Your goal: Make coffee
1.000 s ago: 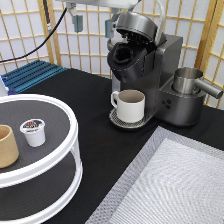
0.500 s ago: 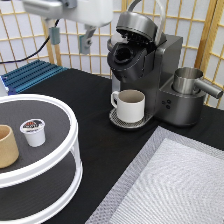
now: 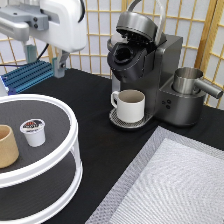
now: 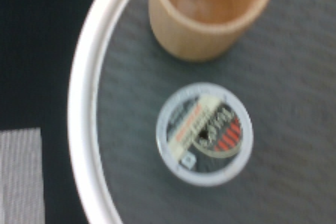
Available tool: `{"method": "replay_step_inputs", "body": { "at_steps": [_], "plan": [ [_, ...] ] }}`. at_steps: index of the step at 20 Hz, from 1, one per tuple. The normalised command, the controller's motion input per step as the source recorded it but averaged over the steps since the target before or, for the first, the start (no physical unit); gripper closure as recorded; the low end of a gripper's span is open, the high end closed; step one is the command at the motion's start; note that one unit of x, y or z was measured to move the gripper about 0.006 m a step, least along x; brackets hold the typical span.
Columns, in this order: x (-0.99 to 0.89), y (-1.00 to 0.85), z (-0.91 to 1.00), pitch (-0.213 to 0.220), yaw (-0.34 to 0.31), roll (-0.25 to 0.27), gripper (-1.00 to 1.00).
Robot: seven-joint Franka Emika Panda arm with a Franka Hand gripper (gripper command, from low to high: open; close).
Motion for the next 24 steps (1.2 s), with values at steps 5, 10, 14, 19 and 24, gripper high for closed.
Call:
{"method": "replay_step_inputs", "body": {
  "at_steps": [5,10,14,19,24],
  "plan": [
    [-0.26,-0.51,-0.43,-0.094,0.026,-0.064,-1.0],
    [-0.27,-0.42,-0.38,-0.166,0.045,0.037,-1.0],
    [-0.2,-0.23,-0.37,-0.151,0.048,0.108,-1.0],
    [-0.17,-0.11,-0.4,-0.132,0.044,0.12,-1.0],
    [-0.11,-0.2,-0.33,-0.059,0.015,0.164,-1.0]
  ]
}}
